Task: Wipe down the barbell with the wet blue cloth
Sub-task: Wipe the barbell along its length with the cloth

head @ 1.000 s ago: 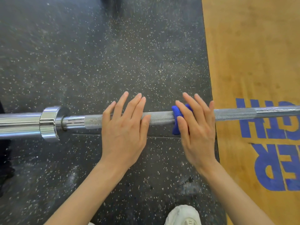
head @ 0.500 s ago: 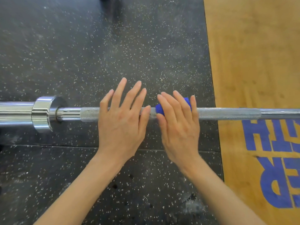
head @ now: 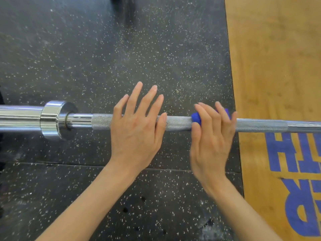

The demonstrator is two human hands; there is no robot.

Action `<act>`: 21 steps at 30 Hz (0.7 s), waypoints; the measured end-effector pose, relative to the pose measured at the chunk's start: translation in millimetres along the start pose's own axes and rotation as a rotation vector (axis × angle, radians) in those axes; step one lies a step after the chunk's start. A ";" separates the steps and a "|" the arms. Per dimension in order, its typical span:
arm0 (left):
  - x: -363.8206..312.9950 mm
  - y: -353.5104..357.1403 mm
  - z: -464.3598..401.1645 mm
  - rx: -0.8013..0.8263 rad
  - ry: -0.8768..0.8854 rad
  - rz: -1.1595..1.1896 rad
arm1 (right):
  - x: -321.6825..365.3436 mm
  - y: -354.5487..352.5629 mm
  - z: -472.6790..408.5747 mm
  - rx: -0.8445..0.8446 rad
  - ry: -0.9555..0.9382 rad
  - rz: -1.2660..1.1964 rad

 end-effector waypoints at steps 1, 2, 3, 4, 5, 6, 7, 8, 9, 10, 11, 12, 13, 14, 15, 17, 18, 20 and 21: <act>0.6 0.7 -1.3 -0.006 0.000 -0.002 | 12.5 7.7 -0.4 0.006 -0.012 -0.001; 2.1 1.2 -2.4 -0.011 0.001 -0.006 | 21.6 13.2 -0.9 0.028 -0.064 -0.008; 3.8 1.6 -3.9 -0.018 0.003 -0.012 | 23.5 15.0 -2.9 0.059 -0.130 -0.008; 5.3 2.2 -5.7 -0.023 0.005 -0.017 | 17.4 13.1 -5.5 0.087 -0.182 0.000; 5.9 2.8 -7.6 -0.022 0.004 -0.018 | 6.4 8.9 -6.8 0.098 -0.199 0.008; 5.4 3.4 -9.6 -0.021 0.001 -0.014 | -5.3 3.6 -6.7 0.084 -0.171 0.011; 4.7 3.8 -11.9 -0.023 -0.005 -0.011 | -13.1 -0.5 -6.6 0.051 -0.115 0.002; 4.0 4.6 -13.9 -0.027 -0.011 -0.008 | -14.0 -1.0 -7.3 0.017 -0.061 -0.017; 4.1 5.5 -16.7 -0.033 -0.016 -0.008 | -7.9 2.7 -9.2 -0.003 -0.028 -0.036; 4.9 6.6 -20.0 -0.034 -0.019 -0.011 | 1.6 9.0 -11.5 -0.005 -0.022 -0.043; 6.1 7.7 -22.7 -0.030 -0.021 -0.016 | 10.3 15.2 -13.2 0.011 -0.050 -0.041; 7.5 8.9 -25.1 -0.024 -0.022 -0.021 | 15.7 19.5 -15.5 0.038 -0.099 -0.040; 9.1 10.1 -27.8 -0.019 -0.022 -0.026 | 15.4 21.1 -19.0 0.066 -0.152 -0.040; 10.5 11.6 -31.0 -0.014 -0.019 -0.030 | 9.2 19.9 -22.0 0.083 -0.186 -0.036; 11.6 12.3 -35.0 -0.012 -0.012 -0.029 | -1.1 16.3 -23.6 0.075 -0.186 -0.027; 14.0 12.3 -43.2 -0.021 0.016 -0.021 | -20.7 9.2 -25.2 0.006 -0.106 -0.010; 14.8 11.6 -45.3 -0.038 0.038 -0.018 | -23.5 8.9 -26.1 -0.035 -0.055 -0.016; 15.1 9.9 -42.8 -0.083 0.065 0.015 | -10.0 18.9 -30.2 -0.081 0.017 -0.048; 14.7 10.4 -38.9 -0.098 0.061 0.042 | 2.1 26.7 -33.2 -0.083 0.015 -0.059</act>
Point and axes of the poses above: each hand's wrist, its own z-axis away from the middle knuckle, its own y-axis out of the palm, x = y × z, the point moved 3 cm from there along -z, towards the middle knuckle, and after that the axes turned 5 degrees about -z, right-handed, at the moved point
